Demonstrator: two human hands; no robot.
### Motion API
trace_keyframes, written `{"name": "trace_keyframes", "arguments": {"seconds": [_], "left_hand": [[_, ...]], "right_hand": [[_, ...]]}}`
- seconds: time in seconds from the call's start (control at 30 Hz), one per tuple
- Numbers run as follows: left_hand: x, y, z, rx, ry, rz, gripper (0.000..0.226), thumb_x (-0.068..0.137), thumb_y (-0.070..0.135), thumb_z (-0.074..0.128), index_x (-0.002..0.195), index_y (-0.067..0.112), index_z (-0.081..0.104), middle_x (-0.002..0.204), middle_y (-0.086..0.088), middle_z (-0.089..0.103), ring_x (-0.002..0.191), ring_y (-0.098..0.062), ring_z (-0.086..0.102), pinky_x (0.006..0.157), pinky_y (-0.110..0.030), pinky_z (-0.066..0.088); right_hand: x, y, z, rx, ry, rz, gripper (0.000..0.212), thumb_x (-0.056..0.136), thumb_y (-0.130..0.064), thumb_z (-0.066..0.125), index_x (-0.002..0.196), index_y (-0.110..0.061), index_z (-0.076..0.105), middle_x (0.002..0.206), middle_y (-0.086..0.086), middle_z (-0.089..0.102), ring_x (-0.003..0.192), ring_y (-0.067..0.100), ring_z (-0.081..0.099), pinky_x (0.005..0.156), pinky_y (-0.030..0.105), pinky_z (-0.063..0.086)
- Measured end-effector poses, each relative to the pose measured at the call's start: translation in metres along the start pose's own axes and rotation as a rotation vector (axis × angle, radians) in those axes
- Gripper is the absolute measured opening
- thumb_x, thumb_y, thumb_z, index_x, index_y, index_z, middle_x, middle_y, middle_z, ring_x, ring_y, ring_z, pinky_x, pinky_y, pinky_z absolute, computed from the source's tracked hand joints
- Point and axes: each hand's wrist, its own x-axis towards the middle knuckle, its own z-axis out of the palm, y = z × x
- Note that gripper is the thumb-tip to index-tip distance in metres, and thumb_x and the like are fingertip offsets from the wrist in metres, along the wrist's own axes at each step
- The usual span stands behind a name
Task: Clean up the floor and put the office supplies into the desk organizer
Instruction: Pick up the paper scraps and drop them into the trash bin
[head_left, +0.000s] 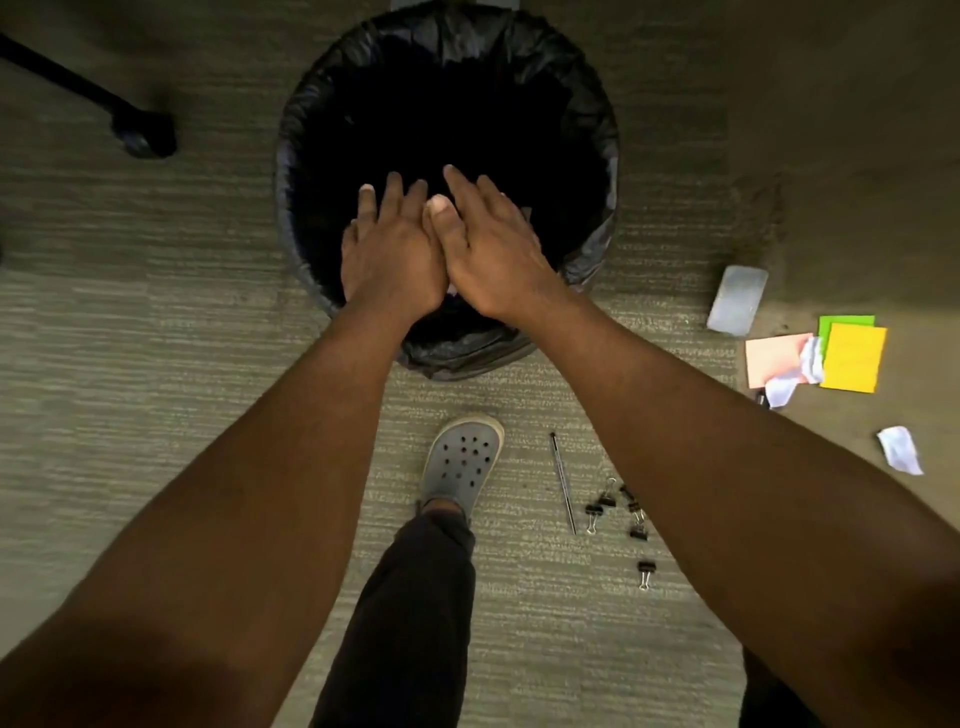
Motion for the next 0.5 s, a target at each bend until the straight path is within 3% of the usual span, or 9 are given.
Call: {"name": "trace_keyframes", "arguments": {"seconds": [0.07, 0.2, 0.33, 0.5], "left_hand": [[-0.006, -0.004, 0.009, 0.049, -0.028, 0.055, 0.069, 0.099, 0.043, 0.042, 0.155, 0.019, 0.01, 0.164, -0.003, 0.005, 0.151, -0.026, 0.0, 0.121, -0.047, 0.012], [-0.018, 0.0, 0.011, -0.004, -0.012, 0.07, 0.069, 0.099, 0.047, 0.038, 0.155, 0.019, 0.009, 0.164, -0.002, 0.004, 0.151, -0.022, -0.002, 0.122, -0.045, 0.008], [-0.033, 0.018, 0.002, -0.177, 0.074, 0.092, 0.053, 0.105, 0.039, 0.016, 0.153, 0.017, 0.021, 0.163, -0.002, 0.015, 0.151, -0.021, 0.006, 0.123, -0.044, 0.009], [-0.073, 0.055, -0.001, -0.476, 0.278, 0.237, 0.05, 0.104, 0.032, 0.023, 0.144, 0.008, 0.041, 0.155, -0.008, 0.036, 0.147, -0.021, 0.025, 0.12, -0.046, 0.023]], "right_hand": [[-0.006, 0.002, 0.001, -0.026, 0.015, -0.034, 0.058, 0.102, -0.05, 0.016, 0.154, -0.023, 0.018, 0.162, 0.012, 0.015, 0.15, 0.027, 0.009, 0.12, 0.046, 0.009], [-0.012, 0.005, 0.002, -0.025, 0.052, -0.078, 0.058, 0.103, -0.049, 0.019, 0.153, -0.02, 0.023, 0.162, 0.009, 0.018, 0.15, 0.024, 0.011, 0.121, 0.046, 0.01], [-0.02, 0.011, -0.007, 0.01, 0.191, -0.096, 0.062, 0.1, -0.053, 0.02, 0.145, -0.016, 0.04, 0.155, 0.008, 0.035, 0.146, 0.022, 0.026, 0.119, 0.047, 0.022], [-0.056, 0.03, -0.033, 0.107, 0.442, -0.126, 0.06, 0.098, -0.052, 0.023, 0.129, -0.013, 0.057, 0.137, 0.006, 0.056, 0.135, 0.019, 0.043, 0.108, 0.045, 0.037]]}}
